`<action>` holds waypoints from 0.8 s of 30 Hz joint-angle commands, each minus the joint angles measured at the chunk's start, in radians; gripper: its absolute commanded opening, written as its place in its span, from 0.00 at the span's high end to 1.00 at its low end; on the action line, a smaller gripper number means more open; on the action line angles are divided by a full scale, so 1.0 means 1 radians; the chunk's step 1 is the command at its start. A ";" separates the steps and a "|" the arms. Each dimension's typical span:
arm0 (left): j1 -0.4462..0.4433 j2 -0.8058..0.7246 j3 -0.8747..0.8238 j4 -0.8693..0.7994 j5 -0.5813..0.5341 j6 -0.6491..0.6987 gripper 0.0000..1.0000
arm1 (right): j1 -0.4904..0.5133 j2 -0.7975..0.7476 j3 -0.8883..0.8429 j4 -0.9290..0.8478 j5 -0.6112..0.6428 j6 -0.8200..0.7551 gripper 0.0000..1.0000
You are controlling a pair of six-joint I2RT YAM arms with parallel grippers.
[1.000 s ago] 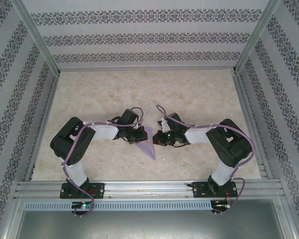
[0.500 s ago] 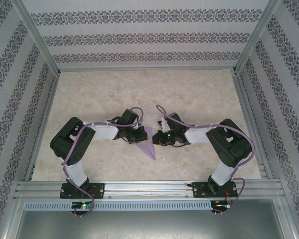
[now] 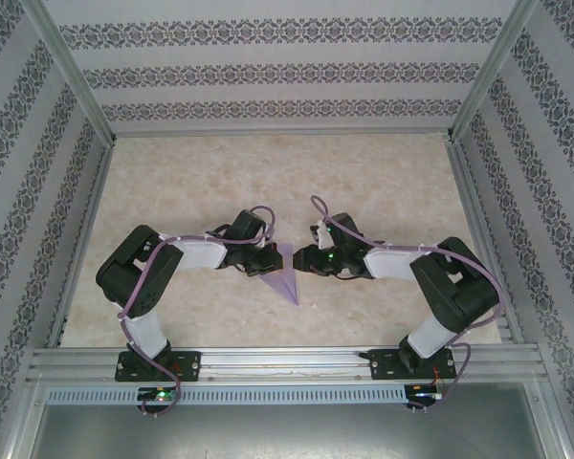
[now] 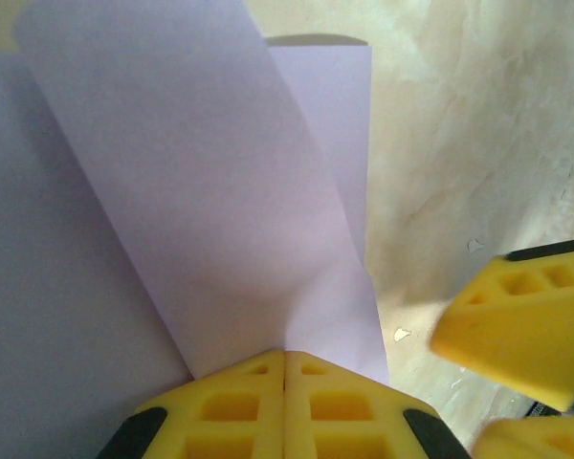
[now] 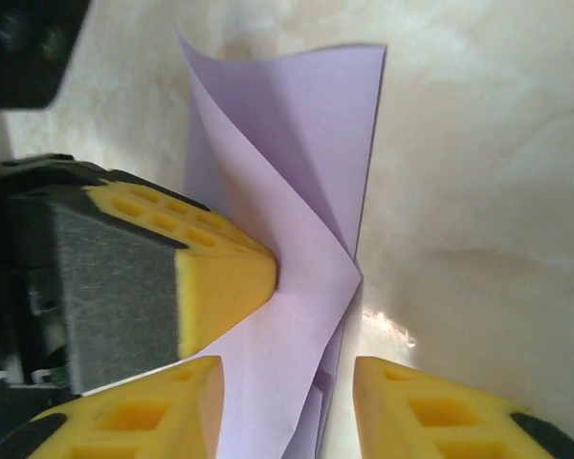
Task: Fold a paper plane with a square sheet of paper (fold left side to right side)
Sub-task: Fourth fold the wing at the center of the table.
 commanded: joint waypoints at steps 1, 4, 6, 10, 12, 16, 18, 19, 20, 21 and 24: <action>-0.008 0.022 -0.031 -0.063 -0.069 0.008 0.93 | -0.006 -0.090 -0.027 -0.050 0.033 -0.020 0.57; -0.007 0.018 -0.029 -0.068 -0.071 0.007 0.94 | -0.004 -0.166 -0.061 -0.067 0.009 -0.003 0.65; -0.008 0.017 -0.030 -0.068 -0.073 0.006 0.93 | 0.010 -0.212 -0.082 -0.070 -0.022 0.017 0.76; -0.008 0.015 -0.030 -0.067 -0.073 0.008 0.93 | 0.073 -0.243 -0.108 -0.043 -0.090 0.072 0.92; -0.007 0.015 -0.030 -0.067 -0.074 0.008 0.94 | 0.121 -0.231 -0.106 -0.032 -0.099 0.095 0.98; -0.009 0.014 -0.030 -0.067 -0.077 0.008 0.94 | 0.182 -0.183 -0.093 -0.017 -0.073 0.117 1.00; -0.008 0.014 -0.031 -0.067 -0.077 0.008 0.94 | 0.196 -0.150 -0.092 -0.001 -0.062 0.123 1.00; -0.008 0.014 -0.031 -0.067 -0.076 0.008 0.93 | 0.197 -0.136 -0.091 0.003 -0.059 0.123 1.00; -0.008 0.014 -0.030 -0.068 -0.076 0.008 0.93 | 0.200 -0.122 -0.091 0.012 -0.059 0.125 1.00; -0.008 0.013 -0.030 -0.068 -0.076 0.007 0.94 | 0.204 -0.109 -0.090 0.021 -0.059 0.128 1.00; -0.008 0.015 -0.029 -0.070 -0.075 0.009 0.93 | 0.214 -0.081 -0.085 0.025 -0.058 0.126 1.00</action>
